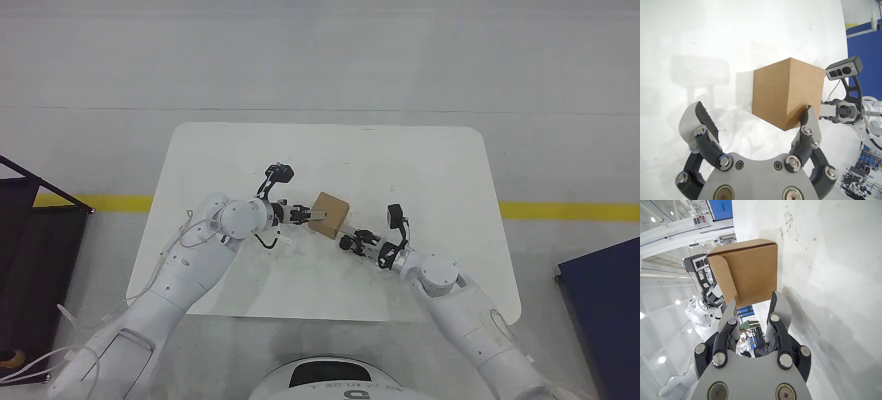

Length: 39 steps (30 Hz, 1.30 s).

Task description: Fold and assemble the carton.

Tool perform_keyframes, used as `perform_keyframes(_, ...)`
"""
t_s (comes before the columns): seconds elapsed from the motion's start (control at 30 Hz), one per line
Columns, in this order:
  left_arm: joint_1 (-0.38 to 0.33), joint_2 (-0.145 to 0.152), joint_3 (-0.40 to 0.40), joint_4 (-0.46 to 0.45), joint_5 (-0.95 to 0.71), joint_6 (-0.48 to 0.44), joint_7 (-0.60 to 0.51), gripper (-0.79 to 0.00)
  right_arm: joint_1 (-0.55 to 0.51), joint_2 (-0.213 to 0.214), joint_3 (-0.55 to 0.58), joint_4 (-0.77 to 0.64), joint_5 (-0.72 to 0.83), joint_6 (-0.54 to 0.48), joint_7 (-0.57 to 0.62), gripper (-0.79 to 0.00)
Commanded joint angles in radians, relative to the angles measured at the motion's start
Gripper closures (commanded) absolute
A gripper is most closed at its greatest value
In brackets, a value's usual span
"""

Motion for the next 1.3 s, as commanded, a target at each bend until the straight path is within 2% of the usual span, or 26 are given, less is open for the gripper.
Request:
perform_keyframes(0.0, 0.001, 0.000, 0.000, -0.002, 0.001, -0.001, 0.000, -0.785, -0.004, 0.001, 0.004, -0.003, 0.000, 0.000, 0.000, -0.345)
perform_keyframes(0.53, 0.002, -0.002, 0.002, -0.005, 0.008, 0.003, -0.007, -0.785, 0.008, -0.001, -0.005, 0.000, 0.000, 0.008, -0.003, -0.360)
perform_keyframes(0.83, 0.002, 0.002, -0.026, -0.027, -0.001, 0.007, -0.002, -0.785, -0.037, 0.014, 0.048, -0.055, -0.014, -0.024, -0.036, -0.363)
perform_keyframes(0.97, 0.009, 0.007, -0.042, -0.037, 0.001, 0.009, -0.004, -0.785, -0.090, 0.028, 0.093, -0.150, -0.040, -0.041, -0.068, -0.376)
perform_keyframes(1.07, 0.014, 0.008, -0.048, -0.037, 0.003, 0.008, -0.002, -0.785, -0.149, 0.043, 0.145, -0.262, -0.089, -0.050, -0.098, -0.437)
perform_keyframes(1.17, 0.017, 0.009, -0.049, -0.037, 0.001, 0.007, -0.002, -0.785, -0.198, 0.058, 0.191, -0.397, -0.163, -0.009, -0.115, -0.446)
perform_keyframes(1.27, 0.019, 0.009, -0.051, -0.037, -0.002, 0.008, -0.002, -0.785, -0.220, 0.067, 0.210, -0.507, -0.247, 0.079, -0.108, -0.471)
